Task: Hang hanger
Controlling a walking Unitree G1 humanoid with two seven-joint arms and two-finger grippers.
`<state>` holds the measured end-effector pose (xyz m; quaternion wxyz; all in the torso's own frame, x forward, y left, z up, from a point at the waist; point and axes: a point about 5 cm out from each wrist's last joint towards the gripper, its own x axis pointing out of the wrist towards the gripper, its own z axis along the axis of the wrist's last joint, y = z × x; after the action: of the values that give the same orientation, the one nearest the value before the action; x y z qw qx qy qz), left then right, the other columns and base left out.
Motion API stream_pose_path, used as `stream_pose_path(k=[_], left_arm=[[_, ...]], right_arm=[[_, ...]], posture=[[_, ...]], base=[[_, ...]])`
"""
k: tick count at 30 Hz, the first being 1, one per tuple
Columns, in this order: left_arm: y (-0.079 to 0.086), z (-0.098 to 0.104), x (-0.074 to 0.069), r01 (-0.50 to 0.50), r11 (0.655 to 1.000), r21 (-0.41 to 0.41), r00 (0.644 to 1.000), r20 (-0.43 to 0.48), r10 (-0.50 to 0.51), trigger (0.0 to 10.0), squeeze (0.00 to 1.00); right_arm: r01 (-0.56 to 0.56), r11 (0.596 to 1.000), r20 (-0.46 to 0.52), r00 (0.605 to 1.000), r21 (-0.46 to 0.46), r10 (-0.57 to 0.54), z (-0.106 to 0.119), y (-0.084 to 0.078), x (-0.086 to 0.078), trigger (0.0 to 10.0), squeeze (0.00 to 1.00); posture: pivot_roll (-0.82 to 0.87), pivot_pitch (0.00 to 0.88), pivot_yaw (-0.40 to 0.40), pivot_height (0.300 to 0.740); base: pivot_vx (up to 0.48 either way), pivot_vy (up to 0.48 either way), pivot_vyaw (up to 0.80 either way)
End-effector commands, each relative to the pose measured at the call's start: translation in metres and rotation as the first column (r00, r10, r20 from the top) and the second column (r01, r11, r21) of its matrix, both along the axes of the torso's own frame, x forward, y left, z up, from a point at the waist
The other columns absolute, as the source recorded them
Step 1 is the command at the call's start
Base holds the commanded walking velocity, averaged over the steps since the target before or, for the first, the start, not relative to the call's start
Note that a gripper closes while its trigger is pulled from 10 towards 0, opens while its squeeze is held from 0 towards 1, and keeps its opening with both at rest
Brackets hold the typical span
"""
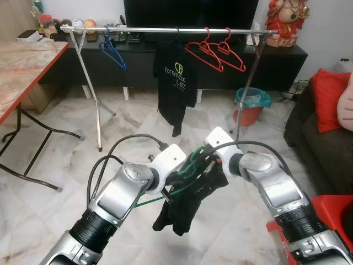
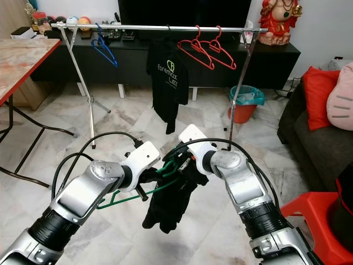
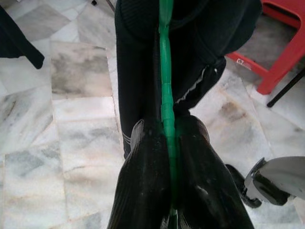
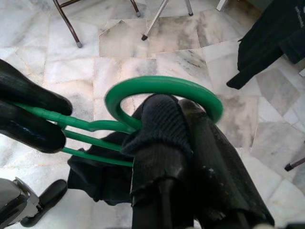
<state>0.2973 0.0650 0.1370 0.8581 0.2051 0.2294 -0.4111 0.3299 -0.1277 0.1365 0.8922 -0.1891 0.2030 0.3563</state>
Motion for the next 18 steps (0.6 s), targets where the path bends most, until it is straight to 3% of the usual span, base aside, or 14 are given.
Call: stream_pose_path(k=[1, 14, 18], left_arm=[[0.0, 0.002, 0.002, -0.015, 1.0, -0.025, 1.0, 0.021, 0.016, 0.0, 0.0], [0.0, 0.016, 0.009, -0.077, 0.985, -0.154, 0.991, 0.093, 0.092, 0.0, 0.0], [0.0, 0.018, 0.011, -0.095, 0.976, -0.197, 0.988, 0.101, 0.117, 0.0, 0.0]], right_arm=[[-0.012, 1.0, 0.057, 0.998, 0.023, 0.011, 0.016, 0.006, 0.003, 10.0, 0.0], [0.196, 0.98, -0.023, 0.981, 0.035, -0.195, -0.004, -0.015, 0.009, 10.0, 0.0], [0.177, 0.983, -0.05, 0.983, 0.044, -0.175, -0.01, -0.012, 0.002, 10.0, 0.0]], posture=[[0.03, 0.0, -0.023, 0.74], [0.04, 0.0, -0.031, 0.74], [0.04, 0.0, -0.032, 0.74]], base=[[0.0, 0.0, 0.0], [0.0, 0.0, 0.0], [0.0, 0.0, 0.0]])
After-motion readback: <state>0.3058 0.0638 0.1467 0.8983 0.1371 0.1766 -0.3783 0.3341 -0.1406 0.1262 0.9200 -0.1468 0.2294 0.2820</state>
